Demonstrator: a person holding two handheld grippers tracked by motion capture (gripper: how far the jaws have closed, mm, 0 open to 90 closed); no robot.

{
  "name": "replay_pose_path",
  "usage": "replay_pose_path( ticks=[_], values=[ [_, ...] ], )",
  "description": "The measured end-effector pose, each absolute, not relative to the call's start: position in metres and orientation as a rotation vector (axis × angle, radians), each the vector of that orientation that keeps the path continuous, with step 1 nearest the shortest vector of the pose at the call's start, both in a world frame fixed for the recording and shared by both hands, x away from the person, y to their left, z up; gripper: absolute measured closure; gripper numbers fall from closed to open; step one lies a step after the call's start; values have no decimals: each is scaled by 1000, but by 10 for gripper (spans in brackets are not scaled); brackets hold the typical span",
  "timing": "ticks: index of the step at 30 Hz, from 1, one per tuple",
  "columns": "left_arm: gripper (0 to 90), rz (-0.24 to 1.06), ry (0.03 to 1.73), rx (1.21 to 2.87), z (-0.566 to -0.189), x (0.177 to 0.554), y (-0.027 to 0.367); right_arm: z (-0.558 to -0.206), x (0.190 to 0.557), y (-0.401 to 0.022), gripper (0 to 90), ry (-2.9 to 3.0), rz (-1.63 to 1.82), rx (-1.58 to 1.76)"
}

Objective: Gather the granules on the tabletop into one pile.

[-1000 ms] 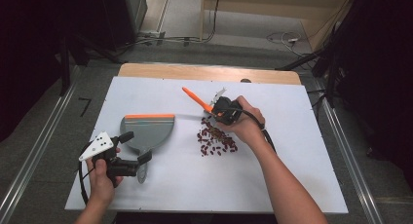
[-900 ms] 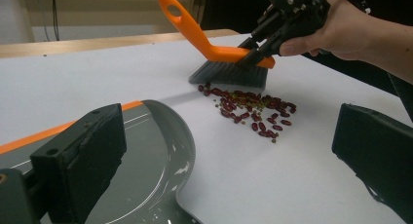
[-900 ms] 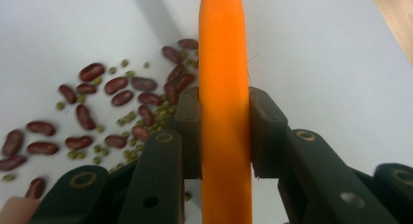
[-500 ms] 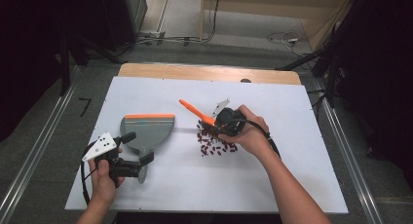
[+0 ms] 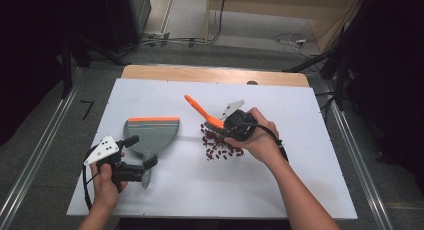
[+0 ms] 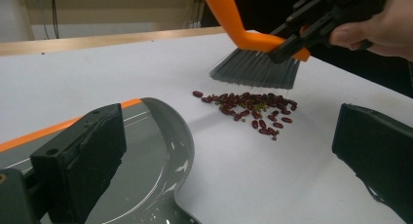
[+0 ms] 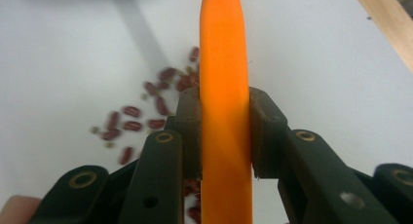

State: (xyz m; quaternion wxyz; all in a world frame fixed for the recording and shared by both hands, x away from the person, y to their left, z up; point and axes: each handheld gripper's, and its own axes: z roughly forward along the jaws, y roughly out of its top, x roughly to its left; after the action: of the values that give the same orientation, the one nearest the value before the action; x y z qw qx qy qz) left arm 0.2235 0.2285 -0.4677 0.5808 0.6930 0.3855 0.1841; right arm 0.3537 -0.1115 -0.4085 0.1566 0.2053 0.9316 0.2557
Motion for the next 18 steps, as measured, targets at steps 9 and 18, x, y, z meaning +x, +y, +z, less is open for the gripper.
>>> replay_pose_path(
  ticks=[9, 18],
  values=[
    [0, 434, 897, 1624, -467, 223, 228, -415, 325, -90, 691, 2817, 766, 556],
    [0, 439, 899, 1622, -467, 223, 229, -436, 327, -80, 692, 2881, 775, 623]
  ],
)
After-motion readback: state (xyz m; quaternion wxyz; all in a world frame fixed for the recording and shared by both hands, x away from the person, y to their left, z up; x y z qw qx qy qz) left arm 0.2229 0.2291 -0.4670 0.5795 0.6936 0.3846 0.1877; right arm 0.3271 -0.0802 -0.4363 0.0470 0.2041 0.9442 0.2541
